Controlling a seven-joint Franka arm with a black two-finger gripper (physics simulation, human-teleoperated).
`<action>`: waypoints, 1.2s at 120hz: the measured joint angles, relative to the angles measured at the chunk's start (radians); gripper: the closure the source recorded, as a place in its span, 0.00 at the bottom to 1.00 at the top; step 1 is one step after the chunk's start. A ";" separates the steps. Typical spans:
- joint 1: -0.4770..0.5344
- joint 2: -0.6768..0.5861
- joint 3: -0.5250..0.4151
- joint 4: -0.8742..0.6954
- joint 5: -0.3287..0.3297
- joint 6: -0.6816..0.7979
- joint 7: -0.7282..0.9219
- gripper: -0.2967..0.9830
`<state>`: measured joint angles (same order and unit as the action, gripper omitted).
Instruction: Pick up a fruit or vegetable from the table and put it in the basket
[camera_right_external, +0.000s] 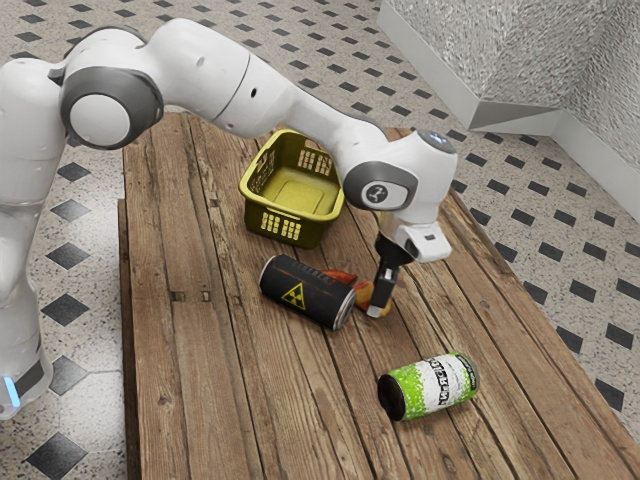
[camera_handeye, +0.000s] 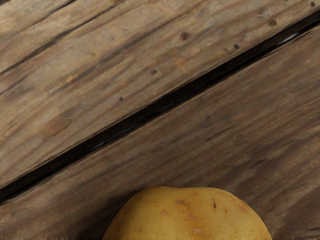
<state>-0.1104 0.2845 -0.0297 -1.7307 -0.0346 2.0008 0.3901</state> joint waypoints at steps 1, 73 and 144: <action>0.000 0.000 0.000 0.000 0.000 -0.001 0.000 0.23; -0.002 0.005 -0.017 0.055 0.088 -0.007 -0.032 0.48; 0.119 -0.141 0.032 0.198 0.167 -0.263 -0.073 0.60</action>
<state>0.0087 0.1436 0.0023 -1.5330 0.1328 1.7374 0.3171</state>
